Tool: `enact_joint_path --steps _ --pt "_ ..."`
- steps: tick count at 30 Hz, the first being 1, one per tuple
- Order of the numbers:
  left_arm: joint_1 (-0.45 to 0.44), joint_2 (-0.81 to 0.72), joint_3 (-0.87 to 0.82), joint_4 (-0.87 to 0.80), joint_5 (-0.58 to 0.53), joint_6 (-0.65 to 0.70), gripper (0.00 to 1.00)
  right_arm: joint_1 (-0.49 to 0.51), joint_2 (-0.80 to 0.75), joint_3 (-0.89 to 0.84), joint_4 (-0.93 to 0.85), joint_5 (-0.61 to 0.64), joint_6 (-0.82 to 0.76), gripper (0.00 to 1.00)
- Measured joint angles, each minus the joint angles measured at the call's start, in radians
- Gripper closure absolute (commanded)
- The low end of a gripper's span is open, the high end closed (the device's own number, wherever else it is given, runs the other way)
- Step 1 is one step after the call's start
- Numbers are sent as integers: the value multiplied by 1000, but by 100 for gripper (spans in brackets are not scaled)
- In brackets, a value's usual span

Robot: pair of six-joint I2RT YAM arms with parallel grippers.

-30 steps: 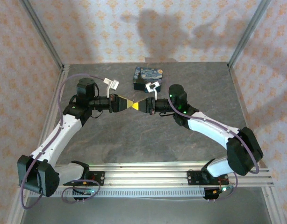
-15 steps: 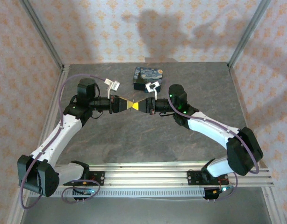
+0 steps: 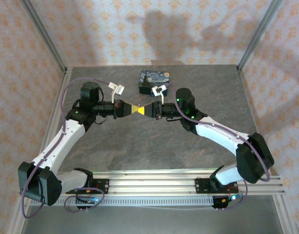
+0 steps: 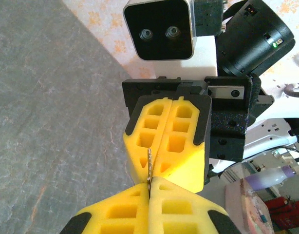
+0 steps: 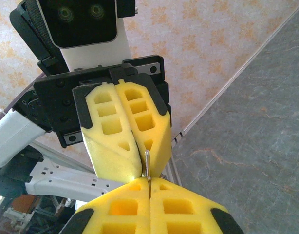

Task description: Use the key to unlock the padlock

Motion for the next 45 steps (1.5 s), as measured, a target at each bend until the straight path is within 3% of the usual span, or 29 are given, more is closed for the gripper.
enact_joint_path --steps 6,11,20,34,38,45 --pt "0 0 0 -1 0 3 100 0 0 0 0 0 15 100" --pt "0 0 0 -14 -4 13 100 1 0 4 -25 2 3 89" --pt "0 1 -1 -29 -31 14 100 10 -10 21 -110 48 -49 83" --pt "0 21 -33 -24 -84 -20 100 9 -13 26 -200 134 -64 83" --pt "0 29 3 -130 -75 66 100 4 -37 35 -242 140 -79 76" --pt "0 93 174 -422 35 339 100 -3 -53 90 -263 91 -76 63"
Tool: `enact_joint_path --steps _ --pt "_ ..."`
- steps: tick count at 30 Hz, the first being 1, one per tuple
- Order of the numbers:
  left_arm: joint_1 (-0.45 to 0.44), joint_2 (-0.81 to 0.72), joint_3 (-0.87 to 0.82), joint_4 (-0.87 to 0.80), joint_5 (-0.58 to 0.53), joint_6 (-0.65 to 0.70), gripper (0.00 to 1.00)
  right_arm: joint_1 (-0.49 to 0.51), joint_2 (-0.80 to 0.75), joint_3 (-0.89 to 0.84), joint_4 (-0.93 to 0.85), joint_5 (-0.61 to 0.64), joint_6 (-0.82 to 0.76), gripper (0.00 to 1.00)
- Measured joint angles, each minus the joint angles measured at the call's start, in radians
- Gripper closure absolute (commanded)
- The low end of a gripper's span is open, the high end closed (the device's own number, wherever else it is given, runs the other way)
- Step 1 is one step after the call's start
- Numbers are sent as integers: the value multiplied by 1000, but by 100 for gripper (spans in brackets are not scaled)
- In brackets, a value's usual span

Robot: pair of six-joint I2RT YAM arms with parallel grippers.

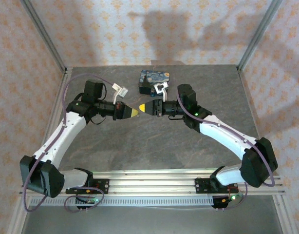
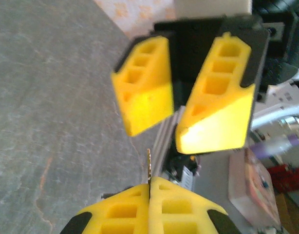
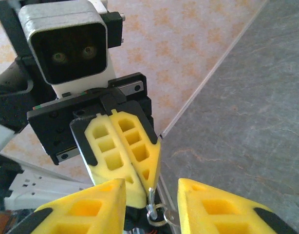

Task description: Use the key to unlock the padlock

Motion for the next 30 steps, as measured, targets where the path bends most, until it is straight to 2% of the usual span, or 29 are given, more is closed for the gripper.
enact_joint_path --steps 5,9,30 --pt "0 46 72 -161 67 151 100 1 5 6 0 -41 15 64" --pt "0 71 77 -231 90 214 100 3 18 10 0 -61 24 66" --pt "22 78 77 -263 98 232 100 27 28 11 -7 -102 23 66"
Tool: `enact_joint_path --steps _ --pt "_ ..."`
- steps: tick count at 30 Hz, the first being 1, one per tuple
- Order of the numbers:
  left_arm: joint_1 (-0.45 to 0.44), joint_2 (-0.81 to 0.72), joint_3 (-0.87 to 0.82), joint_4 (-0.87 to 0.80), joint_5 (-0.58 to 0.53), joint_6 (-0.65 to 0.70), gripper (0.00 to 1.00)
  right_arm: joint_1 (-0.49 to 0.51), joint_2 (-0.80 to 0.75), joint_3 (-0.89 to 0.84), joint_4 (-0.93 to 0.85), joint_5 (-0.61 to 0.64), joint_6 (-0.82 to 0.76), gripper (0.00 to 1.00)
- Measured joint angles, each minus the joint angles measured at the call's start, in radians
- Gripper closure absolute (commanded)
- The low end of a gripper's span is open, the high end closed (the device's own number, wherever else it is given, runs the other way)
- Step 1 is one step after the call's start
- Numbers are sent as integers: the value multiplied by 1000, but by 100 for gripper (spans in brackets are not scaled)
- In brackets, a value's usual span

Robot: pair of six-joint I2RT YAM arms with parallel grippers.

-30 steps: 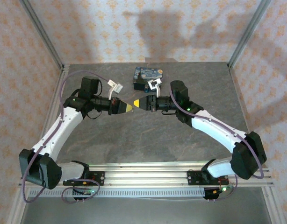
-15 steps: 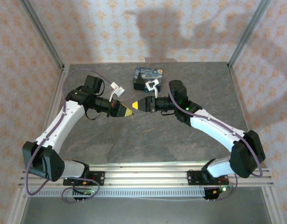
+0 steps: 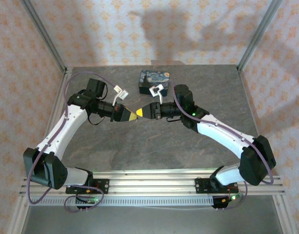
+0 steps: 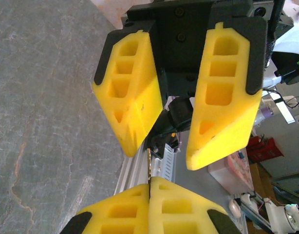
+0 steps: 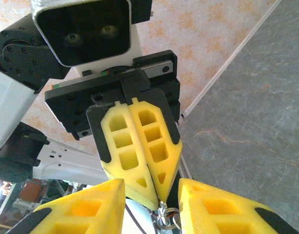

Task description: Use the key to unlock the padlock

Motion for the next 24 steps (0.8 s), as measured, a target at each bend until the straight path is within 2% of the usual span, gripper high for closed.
enact_joint_path --steps 6,13,19,20,21,22,23,24 --pt "0 0 0 0 2 0 100 5 19 11 -18 -7 -11 73" --pt "1 -1 0 0 2 -3 100 6 23 18 -28 -15 -31 99" --pt "7 -14 -3 13 -15 -50 100 6 24 19 -30 -10 -37 100" --pt "7 -23 -7 29 -32 -71 98 6 24 19 -30 -4 -38 100" --pt "7 -35 -15 50 -49 -95 87 6 24 20 -30 4 -42 100" --pt "7 -51 -25 73 -73 -121 66 6 24 20 -31 13 -46 100" --pt "6 -69 -36 101 -102 -146 54 6 24 21 -41 21 -58 100" --pt "7 -86 -45 120 -129 -167 48 8 24 23 -55 28 -67 100"
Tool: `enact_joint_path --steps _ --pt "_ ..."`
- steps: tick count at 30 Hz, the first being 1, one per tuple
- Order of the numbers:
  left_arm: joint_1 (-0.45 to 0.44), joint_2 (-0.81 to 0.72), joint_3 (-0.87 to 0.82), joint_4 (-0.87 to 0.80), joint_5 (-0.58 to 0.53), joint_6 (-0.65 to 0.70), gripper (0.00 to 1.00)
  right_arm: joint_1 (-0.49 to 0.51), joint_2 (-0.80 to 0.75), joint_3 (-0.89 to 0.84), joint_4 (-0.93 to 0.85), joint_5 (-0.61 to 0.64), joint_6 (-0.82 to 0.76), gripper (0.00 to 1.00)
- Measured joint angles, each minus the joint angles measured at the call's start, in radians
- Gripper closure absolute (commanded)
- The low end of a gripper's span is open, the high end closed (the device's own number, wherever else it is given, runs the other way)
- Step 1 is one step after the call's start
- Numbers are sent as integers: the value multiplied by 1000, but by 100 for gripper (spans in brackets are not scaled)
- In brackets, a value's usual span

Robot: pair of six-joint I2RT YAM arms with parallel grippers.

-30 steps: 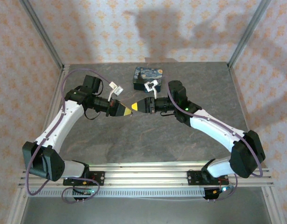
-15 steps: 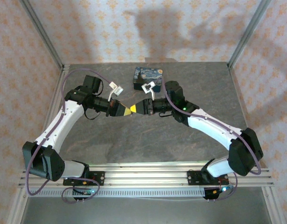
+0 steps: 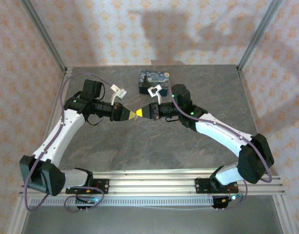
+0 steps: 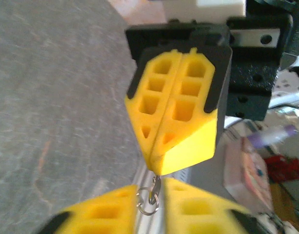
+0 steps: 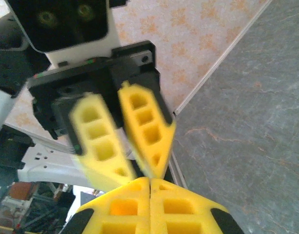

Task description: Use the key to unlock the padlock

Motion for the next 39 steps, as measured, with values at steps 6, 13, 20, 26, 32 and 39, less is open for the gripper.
enact_joint_path --steps 6,13,20,26,32,39 --pt "0 -114 -70 107 -201 -140 39 -3 0 36 -103 61 -77 100" --pt "11 -317 -341 431 -410 -438 36 -51 35 123 -143 25 -157 100" --pt "6 -378 -447 786 -420 -691 38 -71 113 229 -145 -69 -184 100" --pt "-10 -363 -484 1015 -377 -818 45 -71 123 232 -78 -106 -137 100" --pt "-34 -326 -493 1121 -344 -873 51 -71 123 230 30 -113 -57 100" --pt "-51 -311 -501 1165 -320 -896 54 -71 123 225 95 -113 -5 100"
